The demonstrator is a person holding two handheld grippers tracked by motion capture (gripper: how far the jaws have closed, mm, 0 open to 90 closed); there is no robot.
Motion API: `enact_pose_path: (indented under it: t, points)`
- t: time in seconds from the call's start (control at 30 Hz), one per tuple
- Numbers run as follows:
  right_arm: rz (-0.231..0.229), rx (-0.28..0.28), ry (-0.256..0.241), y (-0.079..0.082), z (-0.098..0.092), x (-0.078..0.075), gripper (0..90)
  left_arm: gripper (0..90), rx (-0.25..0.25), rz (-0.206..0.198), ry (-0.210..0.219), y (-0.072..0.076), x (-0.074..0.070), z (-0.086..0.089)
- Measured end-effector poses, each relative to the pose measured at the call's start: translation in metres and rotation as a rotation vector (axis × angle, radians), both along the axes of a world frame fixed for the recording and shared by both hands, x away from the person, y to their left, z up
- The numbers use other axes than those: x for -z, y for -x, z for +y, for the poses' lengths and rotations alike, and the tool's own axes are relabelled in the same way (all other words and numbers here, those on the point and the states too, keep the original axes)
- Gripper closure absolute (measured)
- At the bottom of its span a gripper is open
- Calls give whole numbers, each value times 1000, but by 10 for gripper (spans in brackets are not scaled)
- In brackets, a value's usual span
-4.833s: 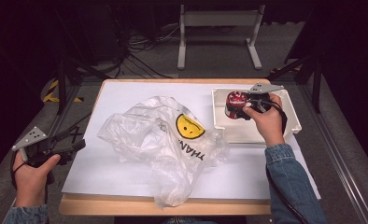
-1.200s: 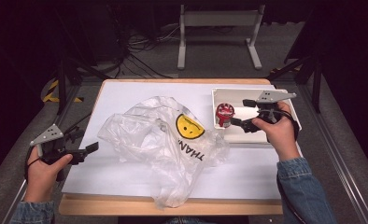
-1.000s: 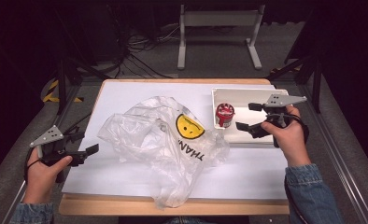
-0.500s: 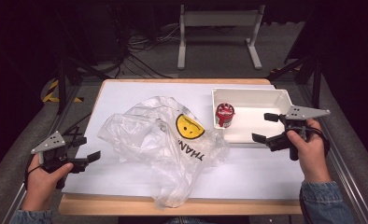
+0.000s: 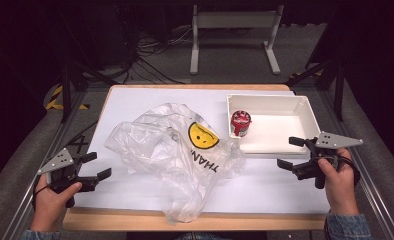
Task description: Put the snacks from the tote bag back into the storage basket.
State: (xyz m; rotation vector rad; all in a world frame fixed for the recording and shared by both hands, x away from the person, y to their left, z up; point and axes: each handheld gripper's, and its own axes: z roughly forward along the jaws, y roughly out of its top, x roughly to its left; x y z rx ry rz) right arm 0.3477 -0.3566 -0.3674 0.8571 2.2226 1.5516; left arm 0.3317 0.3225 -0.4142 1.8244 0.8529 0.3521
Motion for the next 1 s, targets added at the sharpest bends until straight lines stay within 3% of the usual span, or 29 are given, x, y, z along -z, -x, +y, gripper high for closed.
enact_pose_path:
  t: [0.27,0.4,0.6,0.73,1.0]
  points:
    - [-18,-5,-15,8,-1,24,21,132,12,19,38,0,16,-4]
    - [-21,10,-29,14,-5,37,21,128,45,-15,43,-1,20,-7]
    - [25,22,-15,15,-11,55,21,114,63,-41,41,0,25,-9]
    - [37,38,-6,16,-14,63,21,104,64,-50,69,3,29,-7]
    - [68,90,43,14,-16,72,23,93,33,-32,70,2,34,-4]
